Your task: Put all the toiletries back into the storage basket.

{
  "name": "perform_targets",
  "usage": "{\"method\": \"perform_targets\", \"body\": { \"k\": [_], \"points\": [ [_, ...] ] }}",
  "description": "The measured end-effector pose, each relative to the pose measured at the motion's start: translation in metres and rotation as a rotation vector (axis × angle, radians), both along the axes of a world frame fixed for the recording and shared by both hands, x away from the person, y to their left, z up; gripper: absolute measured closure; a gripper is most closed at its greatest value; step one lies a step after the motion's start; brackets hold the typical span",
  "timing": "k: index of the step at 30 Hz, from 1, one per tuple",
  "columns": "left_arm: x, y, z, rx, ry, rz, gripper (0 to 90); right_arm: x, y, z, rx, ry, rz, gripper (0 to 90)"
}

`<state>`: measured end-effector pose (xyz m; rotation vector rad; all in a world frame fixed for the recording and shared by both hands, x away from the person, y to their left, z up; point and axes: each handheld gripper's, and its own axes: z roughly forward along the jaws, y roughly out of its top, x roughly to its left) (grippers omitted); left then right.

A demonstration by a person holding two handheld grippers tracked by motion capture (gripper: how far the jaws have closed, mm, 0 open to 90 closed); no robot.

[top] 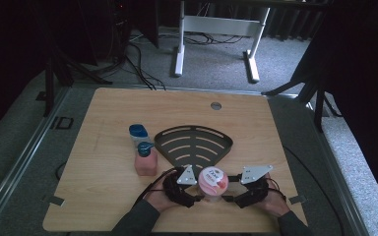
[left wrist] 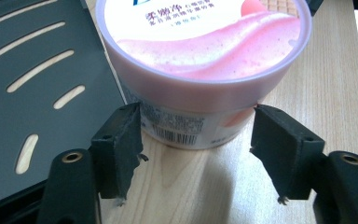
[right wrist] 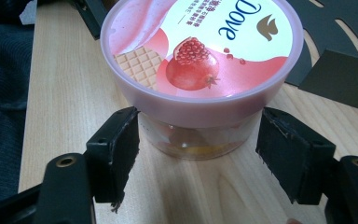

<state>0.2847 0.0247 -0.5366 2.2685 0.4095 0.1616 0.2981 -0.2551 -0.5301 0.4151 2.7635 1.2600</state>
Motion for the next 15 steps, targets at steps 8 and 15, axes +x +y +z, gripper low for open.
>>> {"method": "perform_targets", "body": {
  "k": [8, 15],
  "points": [
    [0.0019, -0.0018, -0.0013, -0.01, -0.013, -0.006, 27.6, 0.0027, 0.0027, -0.0003, -0.003, -0.007, 0.011, 25.1],
    [0.0013, -0.0036, 0.0017, -0.01, -0.028, -0.007, 24.7, 0.0045, 0.0073, -0.0005, -0.013, -0.002, 0.016, 20.5]
  ]
}}
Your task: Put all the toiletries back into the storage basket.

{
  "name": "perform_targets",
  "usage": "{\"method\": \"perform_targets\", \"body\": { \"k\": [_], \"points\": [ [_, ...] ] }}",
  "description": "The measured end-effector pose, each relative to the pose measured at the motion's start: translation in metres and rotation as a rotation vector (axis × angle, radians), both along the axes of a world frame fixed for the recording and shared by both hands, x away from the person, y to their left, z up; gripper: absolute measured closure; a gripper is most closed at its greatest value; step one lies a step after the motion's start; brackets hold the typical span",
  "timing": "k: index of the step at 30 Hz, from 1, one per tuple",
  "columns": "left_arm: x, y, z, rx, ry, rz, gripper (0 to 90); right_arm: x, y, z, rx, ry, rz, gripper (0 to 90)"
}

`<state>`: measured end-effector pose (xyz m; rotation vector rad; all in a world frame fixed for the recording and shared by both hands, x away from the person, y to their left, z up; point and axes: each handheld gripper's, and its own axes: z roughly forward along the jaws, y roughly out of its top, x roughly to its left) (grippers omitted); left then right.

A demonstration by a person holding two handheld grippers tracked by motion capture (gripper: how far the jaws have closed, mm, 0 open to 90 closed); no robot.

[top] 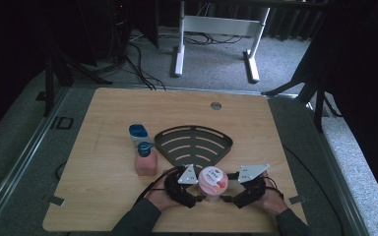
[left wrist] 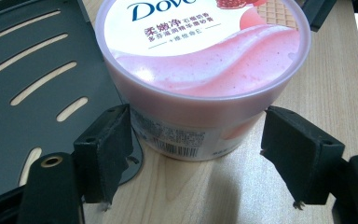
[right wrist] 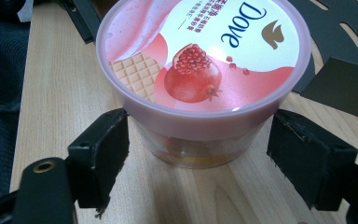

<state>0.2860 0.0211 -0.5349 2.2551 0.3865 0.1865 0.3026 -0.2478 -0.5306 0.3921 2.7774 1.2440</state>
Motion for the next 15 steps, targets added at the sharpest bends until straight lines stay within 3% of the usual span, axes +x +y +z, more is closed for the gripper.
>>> {"method": "perform_targets", "body": {
  "k": [15],
  "points": [
    [-0.001, -0.0009, 0.0033, 0.006, -0.002, 0.006, 24.9, -0.0026, 0.0018, 0.0027, -0.02, -0.03, 0.0, 20.6]
  ]
}}
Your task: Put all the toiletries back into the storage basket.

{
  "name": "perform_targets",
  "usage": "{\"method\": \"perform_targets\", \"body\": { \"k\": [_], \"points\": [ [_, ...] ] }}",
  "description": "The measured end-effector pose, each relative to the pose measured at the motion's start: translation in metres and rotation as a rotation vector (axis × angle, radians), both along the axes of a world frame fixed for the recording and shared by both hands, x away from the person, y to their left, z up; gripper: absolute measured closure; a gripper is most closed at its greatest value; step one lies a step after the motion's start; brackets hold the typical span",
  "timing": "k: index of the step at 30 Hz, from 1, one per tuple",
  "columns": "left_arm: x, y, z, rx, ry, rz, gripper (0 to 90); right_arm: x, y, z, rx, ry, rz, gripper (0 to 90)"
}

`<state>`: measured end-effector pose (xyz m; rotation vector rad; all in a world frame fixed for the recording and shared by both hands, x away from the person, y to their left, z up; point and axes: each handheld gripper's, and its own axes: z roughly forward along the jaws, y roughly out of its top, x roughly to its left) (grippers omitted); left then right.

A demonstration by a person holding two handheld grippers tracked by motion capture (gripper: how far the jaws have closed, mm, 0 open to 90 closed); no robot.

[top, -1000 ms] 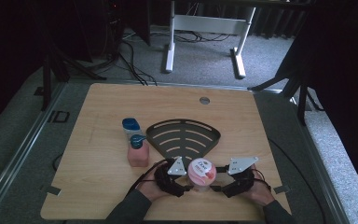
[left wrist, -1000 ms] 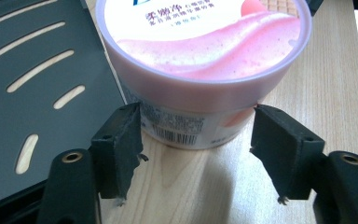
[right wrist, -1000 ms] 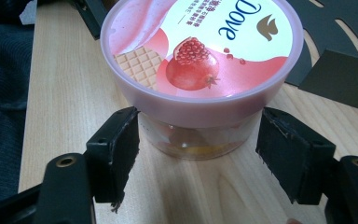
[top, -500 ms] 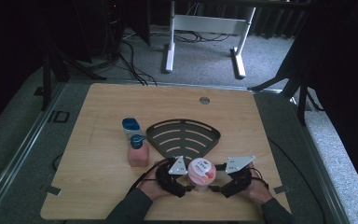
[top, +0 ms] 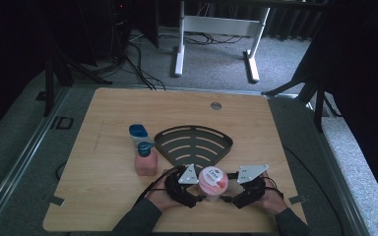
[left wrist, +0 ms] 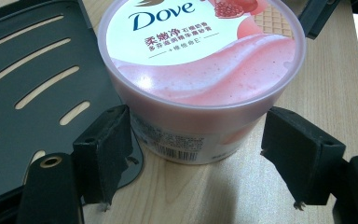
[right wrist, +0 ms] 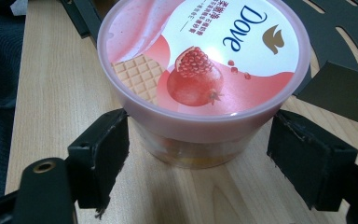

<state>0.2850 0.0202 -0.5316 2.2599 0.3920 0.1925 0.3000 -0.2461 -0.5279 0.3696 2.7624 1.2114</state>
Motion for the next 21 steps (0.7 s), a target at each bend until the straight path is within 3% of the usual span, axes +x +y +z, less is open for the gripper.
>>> {"method": "perform_targets", "body": {
  "k": [11, 21],
  "points": [
    [-0.004, -0.0013, 0.0051, 0.022, -0.022, -0.002, 25.5, -0.0011, -0.0003, 0.0008, -0.003, 0.001, 0.008, 20.7],
    [-0.0026, 0.0034, 0.0072, 0.005, -0.004, 0.016, 25.5, 0.0006, 0.0037, 0.0059, -0.001, -0.018, 0.017, 20.7]
  ]
}}
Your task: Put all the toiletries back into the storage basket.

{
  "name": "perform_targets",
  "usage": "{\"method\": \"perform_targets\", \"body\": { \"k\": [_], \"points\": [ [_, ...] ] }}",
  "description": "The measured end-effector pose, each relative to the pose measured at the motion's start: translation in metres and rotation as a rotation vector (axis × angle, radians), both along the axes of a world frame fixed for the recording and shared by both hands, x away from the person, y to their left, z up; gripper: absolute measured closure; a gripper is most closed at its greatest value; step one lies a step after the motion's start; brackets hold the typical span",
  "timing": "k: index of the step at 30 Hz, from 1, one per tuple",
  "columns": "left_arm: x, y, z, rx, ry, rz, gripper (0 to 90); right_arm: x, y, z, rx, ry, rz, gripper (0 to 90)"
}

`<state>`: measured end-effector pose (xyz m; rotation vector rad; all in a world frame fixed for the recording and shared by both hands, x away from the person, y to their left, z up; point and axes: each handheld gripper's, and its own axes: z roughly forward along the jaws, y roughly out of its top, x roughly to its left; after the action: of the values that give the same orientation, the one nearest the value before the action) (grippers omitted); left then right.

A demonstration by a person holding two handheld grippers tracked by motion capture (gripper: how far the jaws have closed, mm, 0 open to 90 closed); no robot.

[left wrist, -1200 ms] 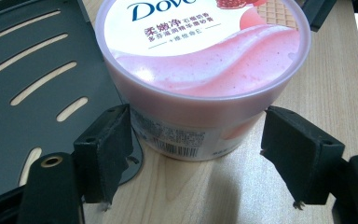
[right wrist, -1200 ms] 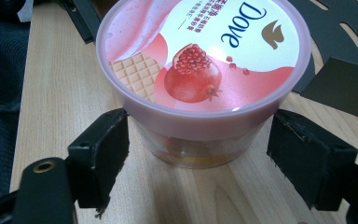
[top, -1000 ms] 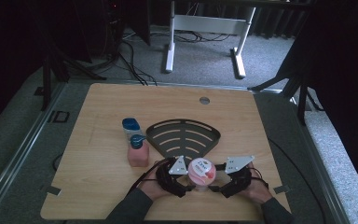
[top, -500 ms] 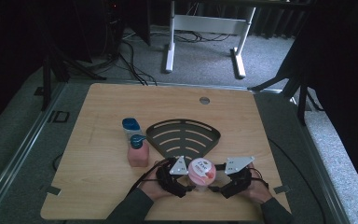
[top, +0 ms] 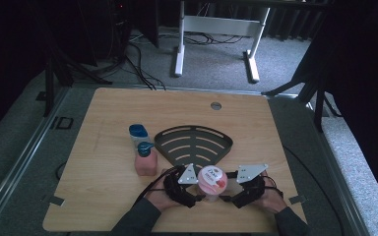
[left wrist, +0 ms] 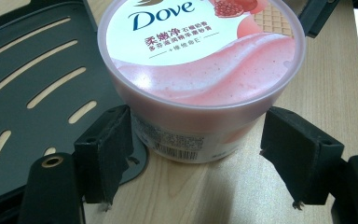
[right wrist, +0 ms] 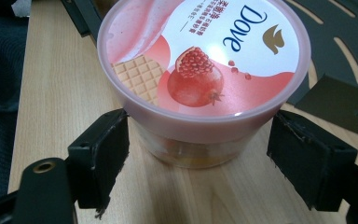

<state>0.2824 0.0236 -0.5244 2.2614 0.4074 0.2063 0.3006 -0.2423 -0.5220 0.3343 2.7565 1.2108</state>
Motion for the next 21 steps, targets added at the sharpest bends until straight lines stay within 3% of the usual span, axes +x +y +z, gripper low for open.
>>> {"method": "perform_targets", "body": {
  "k": [21],
  "points": [
    [0.007, 0.011, 0.008, 0.023, -0.024, 0.045, 25.5, 0.016, 0.014, 0.007, -0.004, -0.021, 0.023, 20.6]
  ]
}}
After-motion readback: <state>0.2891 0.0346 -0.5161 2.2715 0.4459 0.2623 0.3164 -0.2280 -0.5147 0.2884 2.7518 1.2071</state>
